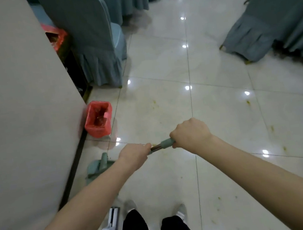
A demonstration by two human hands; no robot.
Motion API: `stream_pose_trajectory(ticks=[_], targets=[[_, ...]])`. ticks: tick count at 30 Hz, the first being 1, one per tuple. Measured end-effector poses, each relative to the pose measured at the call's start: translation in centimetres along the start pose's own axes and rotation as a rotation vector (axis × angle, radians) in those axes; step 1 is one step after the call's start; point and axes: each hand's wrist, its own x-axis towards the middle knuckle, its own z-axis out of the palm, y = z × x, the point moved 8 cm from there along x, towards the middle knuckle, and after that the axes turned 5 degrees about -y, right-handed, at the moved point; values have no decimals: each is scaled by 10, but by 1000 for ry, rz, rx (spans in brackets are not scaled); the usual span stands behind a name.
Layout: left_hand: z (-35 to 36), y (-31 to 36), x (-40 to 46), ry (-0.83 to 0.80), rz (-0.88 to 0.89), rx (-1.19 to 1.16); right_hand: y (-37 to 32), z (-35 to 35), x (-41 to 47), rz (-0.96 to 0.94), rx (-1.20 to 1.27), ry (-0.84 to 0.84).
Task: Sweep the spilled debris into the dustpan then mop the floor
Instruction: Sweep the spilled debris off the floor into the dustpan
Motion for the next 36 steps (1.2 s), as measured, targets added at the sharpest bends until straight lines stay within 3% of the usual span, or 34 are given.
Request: stream_pose_trajectory(ticks=[16, 22, 26, 36], targets=[[-42, 252, 60, -53, 289, 277, 165, 190, -155, 201, 229, -21], [-57, 207, 62, 40, 165, 219, 246, 329, -245, 456, 388, -158], [-80, 229, 84, 113, 181, 143, 279, 386, -266, 639, 464, -182], [-125, 265, 156, 267, 101, 47, 317, 450, -190, 923, 752, -180]])
